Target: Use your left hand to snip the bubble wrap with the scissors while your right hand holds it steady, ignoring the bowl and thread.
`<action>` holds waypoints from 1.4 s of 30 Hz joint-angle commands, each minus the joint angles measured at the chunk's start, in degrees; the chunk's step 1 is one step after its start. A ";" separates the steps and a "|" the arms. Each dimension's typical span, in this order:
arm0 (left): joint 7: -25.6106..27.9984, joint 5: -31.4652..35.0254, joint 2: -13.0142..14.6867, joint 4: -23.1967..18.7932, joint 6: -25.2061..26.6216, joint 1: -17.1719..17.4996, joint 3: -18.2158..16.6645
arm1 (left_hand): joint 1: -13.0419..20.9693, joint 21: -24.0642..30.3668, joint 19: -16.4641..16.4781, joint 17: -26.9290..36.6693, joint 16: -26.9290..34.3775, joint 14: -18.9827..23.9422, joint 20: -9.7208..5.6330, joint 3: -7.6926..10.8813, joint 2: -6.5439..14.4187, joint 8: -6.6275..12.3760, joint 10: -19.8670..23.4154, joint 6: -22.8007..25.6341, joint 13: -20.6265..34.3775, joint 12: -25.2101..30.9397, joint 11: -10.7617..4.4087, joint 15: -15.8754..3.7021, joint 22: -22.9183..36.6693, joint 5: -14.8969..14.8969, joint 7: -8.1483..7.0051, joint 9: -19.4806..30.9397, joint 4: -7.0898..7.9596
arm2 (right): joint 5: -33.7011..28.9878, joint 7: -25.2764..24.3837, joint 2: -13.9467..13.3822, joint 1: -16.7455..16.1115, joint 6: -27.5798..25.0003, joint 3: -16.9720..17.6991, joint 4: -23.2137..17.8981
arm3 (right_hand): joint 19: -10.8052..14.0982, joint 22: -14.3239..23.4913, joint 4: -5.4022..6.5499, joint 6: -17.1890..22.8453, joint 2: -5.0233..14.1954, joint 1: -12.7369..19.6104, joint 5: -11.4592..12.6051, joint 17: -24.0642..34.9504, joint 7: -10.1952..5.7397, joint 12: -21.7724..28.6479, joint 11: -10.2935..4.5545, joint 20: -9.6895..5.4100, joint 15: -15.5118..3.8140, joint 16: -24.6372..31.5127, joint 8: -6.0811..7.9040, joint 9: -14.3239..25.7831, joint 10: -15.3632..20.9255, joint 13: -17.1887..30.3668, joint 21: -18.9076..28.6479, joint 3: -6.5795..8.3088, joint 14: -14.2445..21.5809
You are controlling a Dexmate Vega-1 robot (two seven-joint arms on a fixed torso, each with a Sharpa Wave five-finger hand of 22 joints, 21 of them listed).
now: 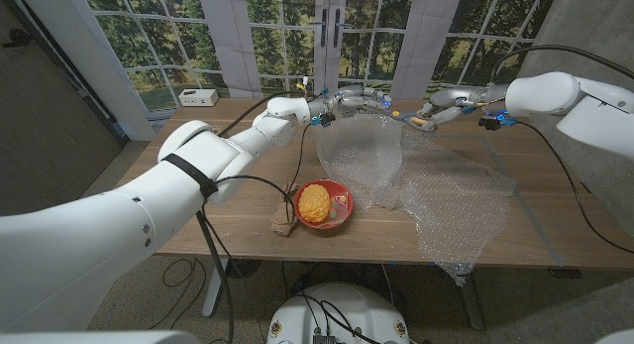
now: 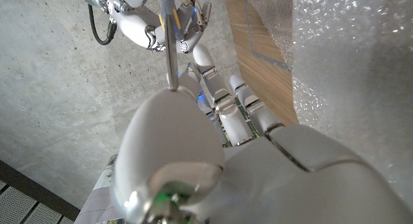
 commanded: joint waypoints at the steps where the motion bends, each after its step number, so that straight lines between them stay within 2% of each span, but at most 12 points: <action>1: 0.19 -0.34 -0.03 0.02 0.78 0.12 -0.18 | 0.45 0.12 -0.09 0.20 -0.28 0.43 -3.19 -0.08 0.07 0.22 0.22 0.30 0.31 -0.08 0.04 -3.69 0.13 -0.07 0.20 0.19 -0.03 | 5.50 -1.30 -1.07 -1.99 2.85 1.73 2.43 | -0.71 0.42 -0.31 0.17 0.05 0.51 0.39 0.34 -0.38 0.20 -3.34 0.05 -8.55 -0.40 0.07 0.29 9.75 -0.20 0.55 0.43 -0.04; 8: -0.01 -1.01 0.24 0.05 0.93 0.39 -0.97 | 0.45 0.06 -0.29 0.30 -0.26 0.45 -3.05 -0.05 0.06 0.17 0.21 0.29 0.32 -0.14 -0.20 -3.69 0.14 -0.14 0.23 0.13 -0.06 | 7.11 2.27 -1.24 -0.66 5.28 0.83 4.03 | -1.62 0.70 -0.36 0.32 -0.24 0.06 0.61 0.51 -0.75 0.08 -3.86 -0.21 -8.70 -1.98 -0.60 -0.74 9.54 -1.15 1.44 0.83 -0.09; 15: -0.18 -1.59 0.56 0.10 1.62 0.66 -1.80 | 0.42 0.01 -0.43 0.40 -0.23 0.45 -2.99 -0.04 0.03 0.11 0.34 0.21 0.40 -0.09 -0.26 -3.69 0.14 -0.23 0.35 0.11 -0.07 | 6.29 3.69 -1.71 0.19 5.38 0.11 3.30 | -2.21 0.87 -0.47 0.61 -0.39 -0.16 0.69 0.62 -0.74 -0.11 -3.71 -0.39 -8.76 -3.19 -1.07 -1.60 9.70 -2.33 2.23 1.19 0.23; 20: -0.57 -1.78 0.56 0.09 1.22 0.98 -2.17 | 0.40 0.01 -0.46 0.45 -0.22 0.46 -2.98 -0.01 0.05 0.13 0.40 0.28 0.28 -0.18 -0.14 -3.69 0.14 -0.29 0.48 0.12 -0.08 | 8.28 4.75 -1.40 0.29 6.57 0.43 4.09 | -2.45 0.93 -0.53 0.57 -0.53 -0.30 0.70 0.63 -0.98 -0.02 -3.90 -0.40 -8.79 -3.86 -1.18 -1.71 9.60 -2.49 2.63 1.34 0.32; 23: -0.94 -1.81 0.57 0.08 0.99 1.14 -2.27 | 0.39 0.01 -0.47 0.46 -0.24 0.44 -2.98 0.00 0.06 0.14 0.37 0.27 0.33 -0.17 -0.11 -3.69 0.14 -0.31 0.52 0.16 -0.09 | 11.86 5.18 -0.95 -0.27 6.76 1.33 5.22 | -2.57 0.96 -0.50 0.60 -0.54 -0.41 0.69 0.63 -0.99 -0.04 -3.92 -0.41 -8.79 -4.14 -1.27 -1.86 9.55 -2.67 2.81 1.40 0.44; 30: -2.36 -1.93 0.57 0.02 0.05 1.37 -2.48 | 0.36 -0.01 -0.56 0.51 -0.26 0.40 -2.94 0.02 0.04 0.13 0.36 0.24 0.47 -0.14 -0.14 -3.68 0.15 -0.37 0.49 0.20 -0.11 | 30.62 4.97 1.73 -5.30 3.55 6.64 9.22 | -2.61 1.00 -0.58 0.60 -0.62 -0.57 0.66 0.92 -0.98 -0.03 -3.88 -0.27 -8.84 -4.38 -1.38 -1.96 10.31 -3.68 3.49 1.50 1.49; 32: -2.66 -1.97 0.61 0.01 -0.14 1.41 -2.54 | 0.35 -0.01 -0.58 0.58 -0.22 0.46 -2.91 0.03 0.03 0.12 0.28 0.18 0.49 -0.17 -0.14 -3.68 0.15 -0.39 0.49 0.24 -0.11 | 35.76 5.32 2.84 -6.24 1.87 7.78 10.33 | -2.40 1.03 -0.79 0.81 -0.84 -0.50 0.56 1.11 -0.60 0.07 -3.38 -0.16 -8.90 -4.14 -1.51 -2.25 11.19 -4.42 4.04 1.34 2.33; 34: -3.09 -2.07 0.74 -0.01 -0.29 1.47 -2.66 | 0.33 -0.01 -0.59 0.59 -0.23 0.45 -2.89 0.03 0.02 0.10 0.37 0.20 0.38 -0.21 -0.08 -3.68 0.15 -0.41 0.49 0.21 -0.12 | 39.81 5.66 3.77 -7.08 0.67 8.73 11.16 | -1.63 1.08 -1.27 1.09 -1.15 -0.03 0.43 1.37 -0.41 1.01 -3.50 -0.34 -8.90 -3.50 -1.76 -2.72 11.98 -3.72 4.83 1.07 3.25; 36: -3.31 -2.11 0.91 -0.02 -0.54 1.57 -2.75 | 0.33 -0.03 -0.65 0.59 -0.24 0.43 -2.86 0.04 0.02 0.12 0.42 0.28 0.39 -0.19 -0.18 -3.68 0.15 -0.42 0.48 0.19 -0.13 | 43.10 6.08 4.35 -7.50 -1.07 9.27 11.62 | -1.56 1.11 -1.43 1.23 -1.16 0.23 0.38 1.51 -0.44 1.35 -3.50 -0.60 -8.90 -3.22 -1.93 -2.97 11.91 -3.32 5.14 0.96 3.55; 38: -3.63 -2.22 1.03 -0.03 -0.64 1.67 -2.88 | 0.32 -0.05 -0.69 0.64 -0.22 0.45 -2.81 0.04 0.01 0.09 0.35 0.25 0.39 -0.23 -0.29 -3.68 0.15 -0.43 0.47 0.17 -0.13 | 45.50 6.67 4.96 -7.61 -2.34 9.48 12.18 | -1.41 1.16 -1.67 1.21 -1.15 0.68 0.30 1.99 -0.44 2.03 -4.09 -0.76 -8.93 -2.67 -2.21 -3.30 11.91 -2.42 5.60 0.88 4.00; 42: -3.97 -2.41 1.20 -0.04 -0.82 1.96 -3.12 | 0.30 -0.06 -0.75 0.69 -0.22 0.42 -2.80 0.05 0.00 0.07 0.41 0.28 0.46 -0.20 -0.26 -3.68 0.15 -0.45 0.37 0.14 -0.15 | 47.62 6.28 5.32 -8.02 -4.01 9.72 12.24 | -1.36 1.30 -1.91 1.33 -1.12 1.43 0.11 2.63 -0.52 3.21 -4.23 -0.78 -8.94 -1.66 -2.60 -3.75 11.68 -0.72 6.44 0.55 4.61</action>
